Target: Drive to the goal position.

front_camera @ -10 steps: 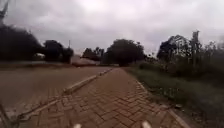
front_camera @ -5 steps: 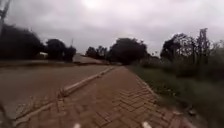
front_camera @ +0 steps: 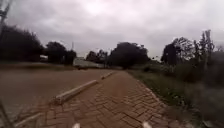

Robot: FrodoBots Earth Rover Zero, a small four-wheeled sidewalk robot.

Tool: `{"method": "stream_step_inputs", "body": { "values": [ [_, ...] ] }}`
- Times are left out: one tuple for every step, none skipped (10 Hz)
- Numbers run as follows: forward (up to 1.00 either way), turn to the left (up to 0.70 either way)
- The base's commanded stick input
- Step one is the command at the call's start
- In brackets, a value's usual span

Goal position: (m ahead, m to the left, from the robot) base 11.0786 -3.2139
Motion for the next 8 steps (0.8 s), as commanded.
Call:
{"method": "stream_step_inputs", "body": {
  "values": [
    [0.50, 0.00],
    [0.50, -0.09],
    [0.50, -0.36],
    [0.50, 0.11],
    [0.50, 0.09],
    [0.50, 0.22],
    [0.50, 0.15],
    [0.50, 0.04]
  ]
}}
